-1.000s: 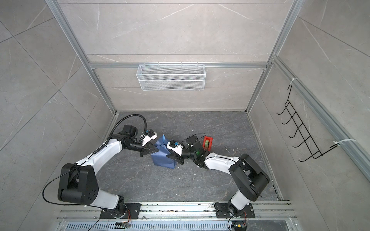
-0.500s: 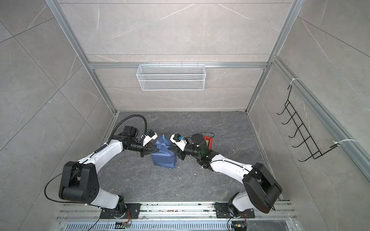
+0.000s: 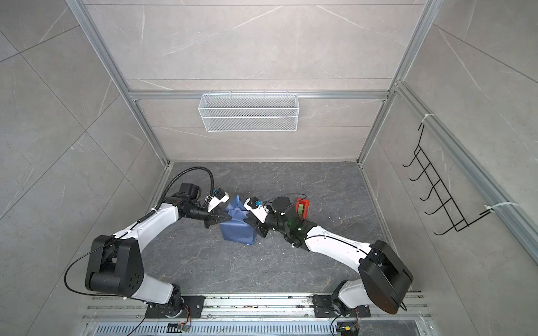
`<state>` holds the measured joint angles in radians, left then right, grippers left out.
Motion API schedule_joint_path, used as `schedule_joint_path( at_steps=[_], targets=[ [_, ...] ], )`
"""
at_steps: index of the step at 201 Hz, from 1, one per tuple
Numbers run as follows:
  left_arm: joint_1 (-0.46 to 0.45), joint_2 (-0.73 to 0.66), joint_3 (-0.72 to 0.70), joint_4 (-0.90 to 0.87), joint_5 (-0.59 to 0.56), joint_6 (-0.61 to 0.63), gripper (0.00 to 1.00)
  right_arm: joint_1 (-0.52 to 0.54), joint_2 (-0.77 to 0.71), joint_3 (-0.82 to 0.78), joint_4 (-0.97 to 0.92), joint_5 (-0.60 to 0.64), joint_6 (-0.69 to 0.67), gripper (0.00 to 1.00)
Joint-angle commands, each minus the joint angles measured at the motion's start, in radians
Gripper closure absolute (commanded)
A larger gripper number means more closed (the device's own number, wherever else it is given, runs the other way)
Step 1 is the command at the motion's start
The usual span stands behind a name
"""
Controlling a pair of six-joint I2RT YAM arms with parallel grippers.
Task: Wrap a gift box in wrapping paper
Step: Fold the seventh fold of the wrapping paper on the gift box.
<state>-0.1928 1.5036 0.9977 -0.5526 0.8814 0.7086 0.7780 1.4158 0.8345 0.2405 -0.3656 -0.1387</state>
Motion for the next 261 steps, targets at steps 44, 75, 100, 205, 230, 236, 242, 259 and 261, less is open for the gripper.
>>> schedule_joint_path(
  at_steps=[44, 75, 100, 205, 230, 236, 242, 259, 261],
  targets=[
    [-0.006, -0.023, -0.009, -0.017, -0.065, 0.007, 0.99, 0.016, 0.055, 0.088, -0.114, 0.116, 0.019, 0.72],
    [-0.005, -0.018, -0.024, -0.002, -0.065, 0.015, 0.99, 0.016, 0.106, 0.120, -0.121, 0.096, 0.021, 0.72],
    [-0.005, -0.029, -0.017, -0.009, -0.058, 0.002, 0.99, 0.016, 0.080, 0.103, -0.108, 0.152, 0.041, 0.69],
    [0.009, -0.051, 0.009, -0.045, -0.007, 0.010, 0.99, 0.015, 0.121, 0.104, -0.080, 0.084, 0.130, 0.63],
    [0.009, -0.046, -0.001, -0.027, 0.000, 0.007, 0.99, 0.015, 0.159, 0.124, -0.082, 0.052, 0.133, 0.63],
    [0.009, -0.047, 0.003, -0.033, -0.001, 0.003, 0.99, 0.014, 0.163, 0.129, -0.079, 0.040, 0.139, 0.64],
    [0.009, -0.050, 0.003, -0.037, 0.000, 0.003, 0.99, 0.014, 0.168, 0.131, -0.067, 0.025, 0.148, 0.64],
    [0.010, -0.048, -0.006, -0.031, -0.003, 0.014, 0.99, 0.015, 0.185, 0.131, -0.038, -0.005, 0.158, 0.64],
    [0.010, -0.048, -0.008, -0.029, -0.003, 0.015, 0.99, 0.015, 0.188, 0.133, -0.038, -0.007, 0.158, 0.64]
  ],
)
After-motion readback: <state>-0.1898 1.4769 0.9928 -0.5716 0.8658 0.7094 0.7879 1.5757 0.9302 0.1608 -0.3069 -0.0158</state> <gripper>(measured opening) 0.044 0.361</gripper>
